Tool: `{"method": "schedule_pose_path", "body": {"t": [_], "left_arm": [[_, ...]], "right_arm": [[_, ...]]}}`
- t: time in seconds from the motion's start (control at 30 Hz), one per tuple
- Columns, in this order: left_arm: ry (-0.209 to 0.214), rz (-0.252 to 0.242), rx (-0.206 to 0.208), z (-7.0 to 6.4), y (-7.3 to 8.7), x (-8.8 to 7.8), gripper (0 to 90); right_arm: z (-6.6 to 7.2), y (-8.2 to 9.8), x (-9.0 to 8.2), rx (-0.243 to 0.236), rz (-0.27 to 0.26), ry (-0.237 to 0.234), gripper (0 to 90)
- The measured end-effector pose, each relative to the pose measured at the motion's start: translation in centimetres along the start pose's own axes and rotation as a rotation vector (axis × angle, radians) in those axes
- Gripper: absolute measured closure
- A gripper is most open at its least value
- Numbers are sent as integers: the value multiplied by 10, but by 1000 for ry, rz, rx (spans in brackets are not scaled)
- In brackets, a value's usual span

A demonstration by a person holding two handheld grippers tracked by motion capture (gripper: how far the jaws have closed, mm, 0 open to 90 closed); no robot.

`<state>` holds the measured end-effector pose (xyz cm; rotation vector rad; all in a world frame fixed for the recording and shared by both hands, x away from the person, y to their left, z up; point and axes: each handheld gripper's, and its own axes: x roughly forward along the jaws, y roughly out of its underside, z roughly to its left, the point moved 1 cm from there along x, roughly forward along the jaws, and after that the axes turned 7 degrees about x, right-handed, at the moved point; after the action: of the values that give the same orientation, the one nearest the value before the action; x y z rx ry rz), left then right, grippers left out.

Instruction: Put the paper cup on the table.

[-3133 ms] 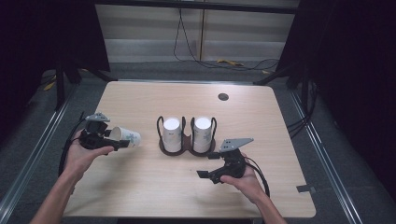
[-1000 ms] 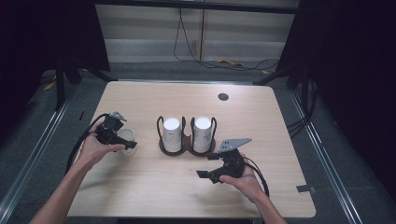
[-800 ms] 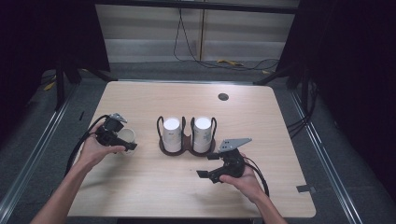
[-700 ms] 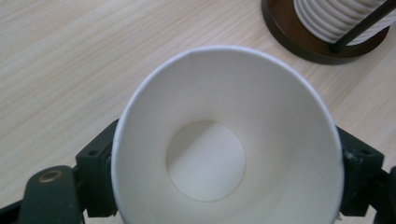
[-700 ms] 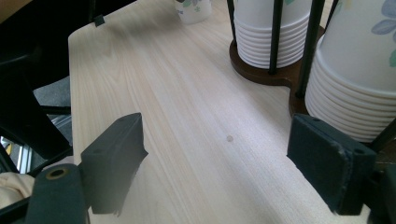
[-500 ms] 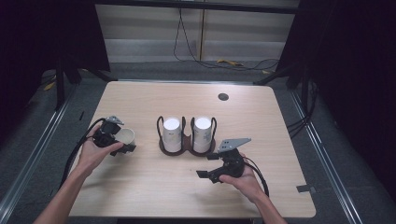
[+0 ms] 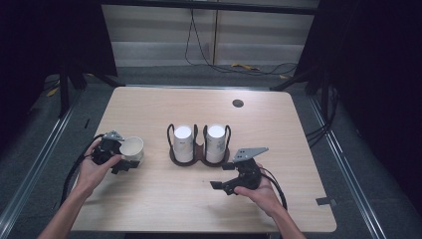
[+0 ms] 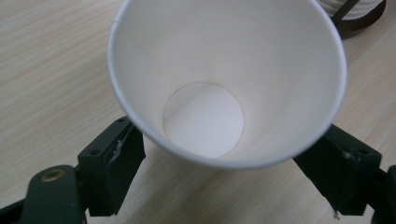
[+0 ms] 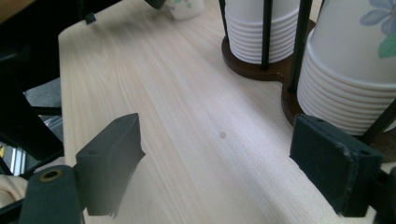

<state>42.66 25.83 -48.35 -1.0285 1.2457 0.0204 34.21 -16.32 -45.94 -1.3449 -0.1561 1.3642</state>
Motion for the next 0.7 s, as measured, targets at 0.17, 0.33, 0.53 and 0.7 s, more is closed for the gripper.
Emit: {"method": "schedule_pose_path", "body": {"t": [0.17,0.33,0.53,0.7], "left_arm": [[-2,-10,-10,-3,16,-2,176],[5,-48,-18,-5,31,-2,176],[-12,-79,-8,-16,35,-10,178],[-41,-110,2,-34,40,-16,197]], "right_arm": [[1,0,-1,-2,-15,20,164],[0,0,-5,0,-28,51,163],[1,2,-6,-14,-37,108,165],[0,4,-5,-1,-43,148,191]]}}
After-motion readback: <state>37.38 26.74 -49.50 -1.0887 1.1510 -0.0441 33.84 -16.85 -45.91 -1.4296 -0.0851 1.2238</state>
